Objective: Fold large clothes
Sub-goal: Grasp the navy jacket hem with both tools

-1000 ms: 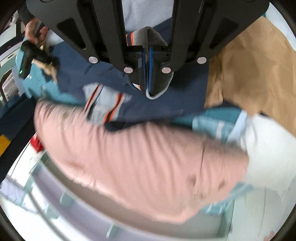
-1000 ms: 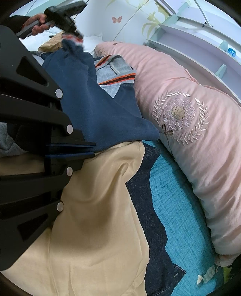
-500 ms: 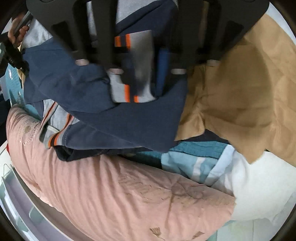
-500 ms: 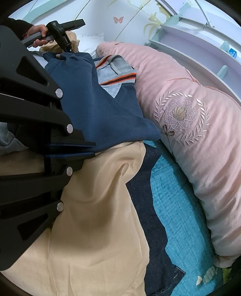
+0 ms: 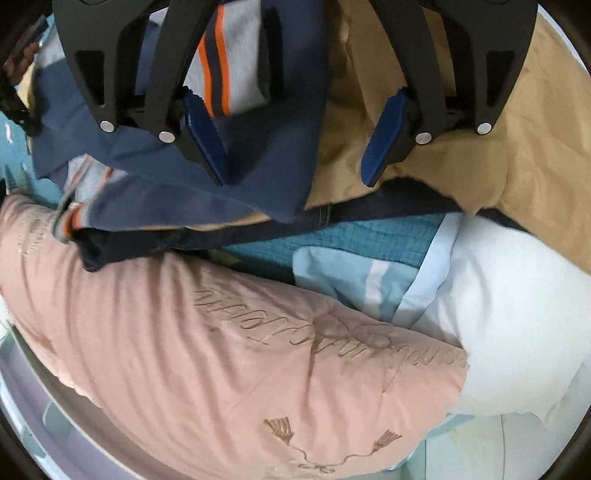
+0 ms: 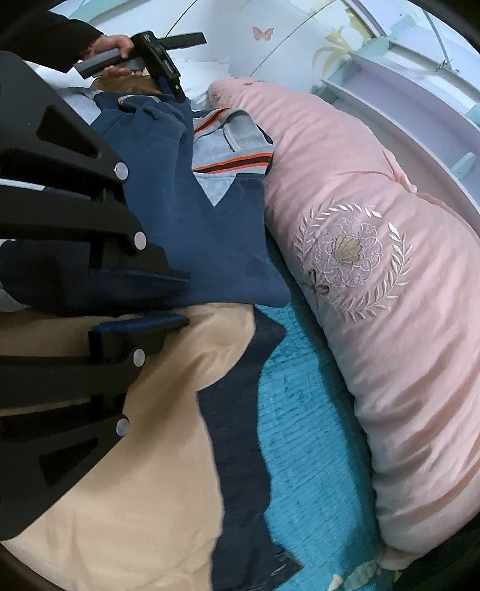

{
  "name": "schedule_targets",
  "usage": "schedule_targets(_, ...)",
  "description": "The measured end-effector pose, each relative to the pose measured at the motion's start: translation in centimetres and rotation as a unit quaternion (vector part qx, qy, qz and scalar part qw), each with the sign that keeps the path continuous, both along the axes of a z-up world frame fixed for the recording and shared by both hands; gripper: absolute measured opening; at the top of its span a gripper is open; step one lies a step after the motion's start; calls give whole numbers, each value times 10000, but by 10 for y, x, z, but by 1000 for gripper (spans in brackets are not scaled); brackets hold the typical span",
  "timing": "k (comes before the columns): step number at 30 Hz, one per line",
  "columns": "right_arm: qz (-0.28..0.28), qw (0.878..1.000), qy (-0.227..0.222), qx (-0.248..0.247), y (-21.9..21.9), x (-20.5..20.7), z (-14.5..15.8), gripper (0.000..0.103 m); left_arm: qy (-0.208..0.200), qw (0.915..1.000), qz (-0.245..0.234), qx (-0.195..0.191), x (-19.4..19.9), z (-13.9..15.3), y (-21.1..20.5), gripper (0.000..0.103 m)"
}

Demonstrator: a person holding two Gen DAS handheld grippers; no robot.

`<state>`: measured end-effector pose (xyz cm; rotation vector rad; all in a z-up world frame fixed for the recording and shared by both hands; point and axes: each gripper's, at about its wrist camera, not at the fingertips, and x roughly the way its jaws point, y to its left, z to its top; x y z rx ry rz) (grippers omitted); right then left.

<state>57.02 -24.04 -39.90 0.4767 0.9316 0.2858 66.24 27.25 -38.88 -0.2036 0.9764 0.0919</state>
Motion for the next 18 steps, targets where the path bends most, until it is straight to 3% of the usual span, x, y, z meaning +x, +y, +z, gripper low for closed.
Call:
schedule_targets(9, 67, 9997, -7, -242, 4, 20, 12, 20, 40, 9996, -230, 140, 9, -5, -6, 78)
schedule_targets(14, 193, 9975, -187, -651, 12, 36, 25, 32, 51, 9992, -399, 85, 11, -4, -7, 78)
schedule_targets(17, 438, 9977, 69, -519, 18, 55, 17, 32, 84, 9987, -502, -66, 13, -5, -8, 75)
schedule_targets(18, 451, 9975, 172, -510, 19, 60, 14, 32, 113, 9984, -541, -127, 14, -5, -8, 70)
